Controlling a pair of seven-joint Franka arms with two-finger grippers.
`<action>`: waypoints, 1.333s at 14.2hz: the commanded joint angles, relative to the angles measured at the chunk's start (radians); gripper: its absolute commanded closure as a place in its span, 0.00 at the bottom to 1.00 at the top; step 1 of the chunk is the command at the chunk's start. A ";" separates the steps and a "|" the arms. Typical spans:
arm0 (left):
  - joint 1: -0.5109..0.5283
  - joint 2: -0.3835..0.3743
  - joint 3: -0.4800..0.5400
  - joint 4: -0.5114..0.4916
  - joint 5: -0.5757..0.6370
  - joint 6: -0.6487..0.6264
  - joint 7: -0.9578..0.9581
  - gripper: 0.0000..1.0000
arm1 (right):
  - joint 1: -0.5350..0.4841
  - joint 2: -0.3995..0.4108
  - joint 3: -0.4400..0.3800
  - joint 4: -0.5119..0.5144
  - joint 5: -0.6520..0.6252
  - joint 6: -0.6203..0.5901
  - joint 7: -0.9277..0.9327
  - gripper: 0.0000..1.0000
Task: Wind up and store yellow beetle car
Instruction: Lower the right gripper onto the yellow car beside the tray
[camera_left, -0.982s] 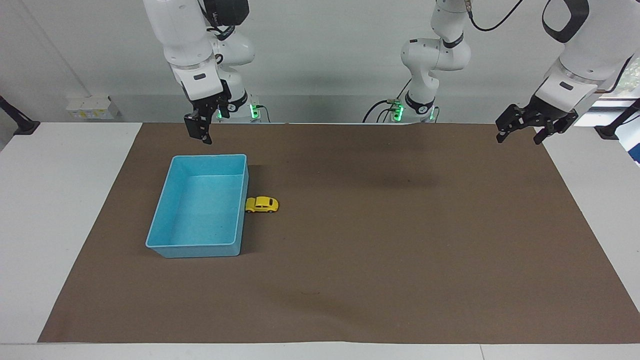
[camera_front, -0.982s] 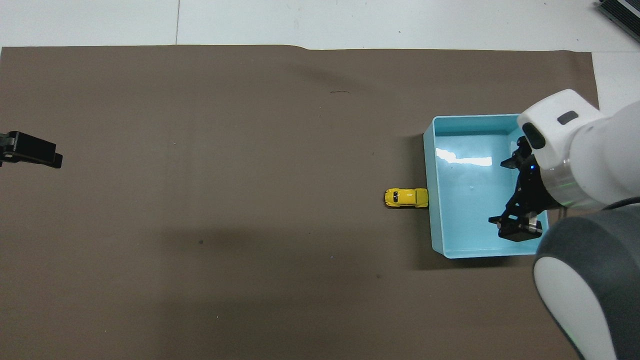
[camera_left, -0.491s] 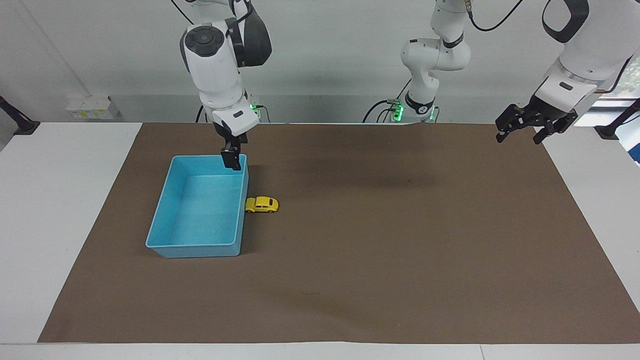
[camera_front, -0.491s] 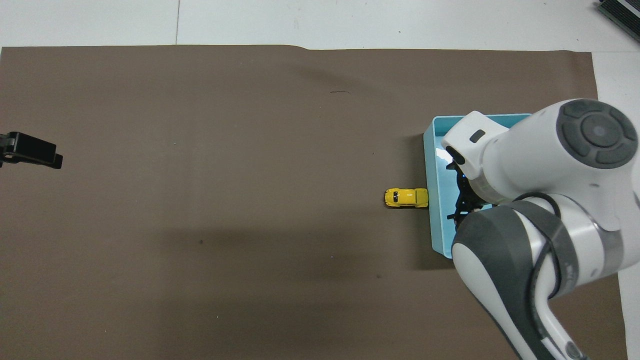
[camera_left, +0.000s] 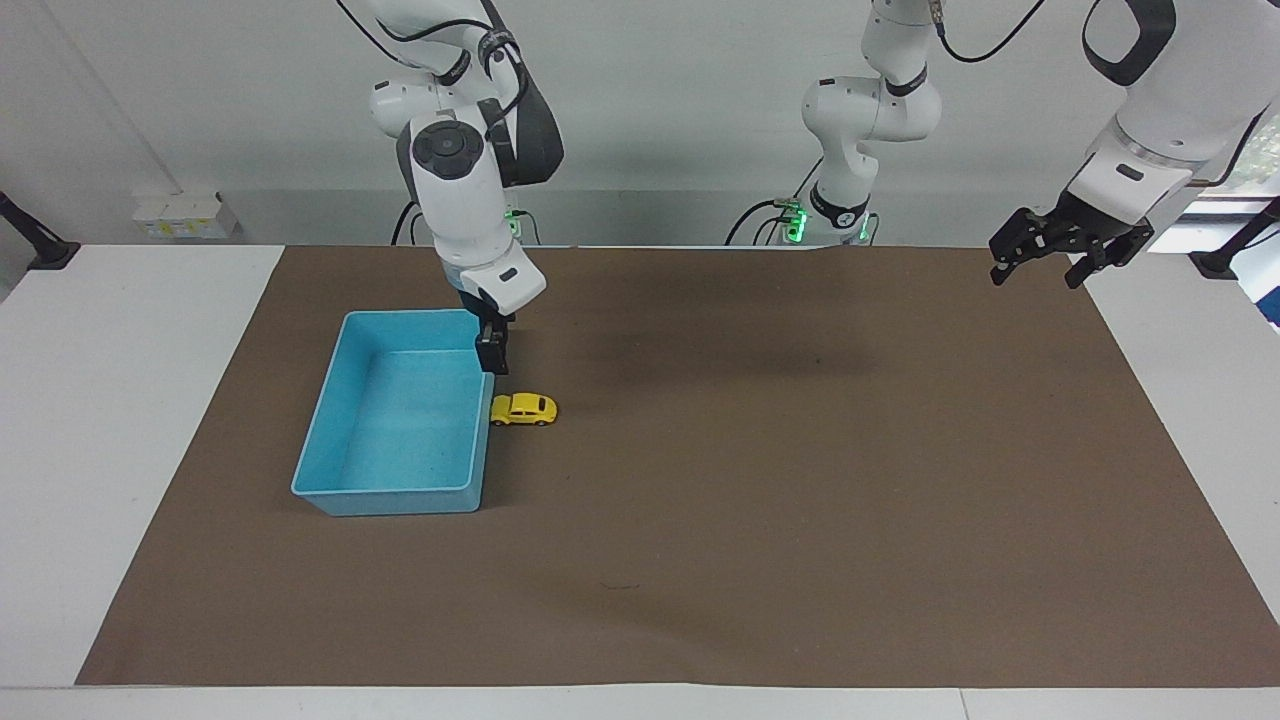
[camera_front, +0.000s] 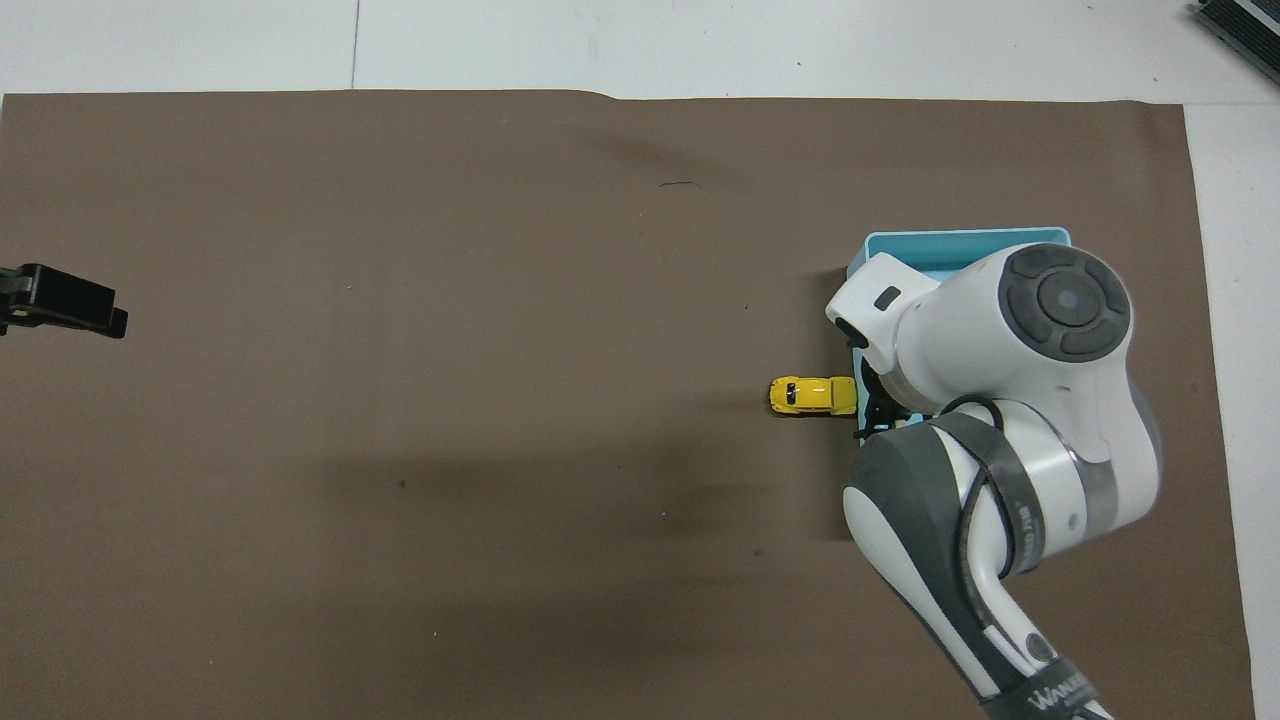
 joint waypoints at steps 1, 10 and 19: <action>0.007 -0.010 -0.002 0.004 -0.009 -0.019 -0.008 0.00 | 0.008 0.014 -0.004 -0.069 -0.001 0.095 -0.033 0.00; 0.005 -0.010 -0.003 0.004 -0.009 -0.019 -0.008 0.00 | 0.008 0.189 -0.004 -0.123 -0.048 0.363 -0.027 0.00; 0.007 -0.010 -0.002 0.004 -0.009 -0.019 -0.008 0.00 | 0.022 0.215 -0.004 -0.087 -0.091 0.342 -0.016 1.00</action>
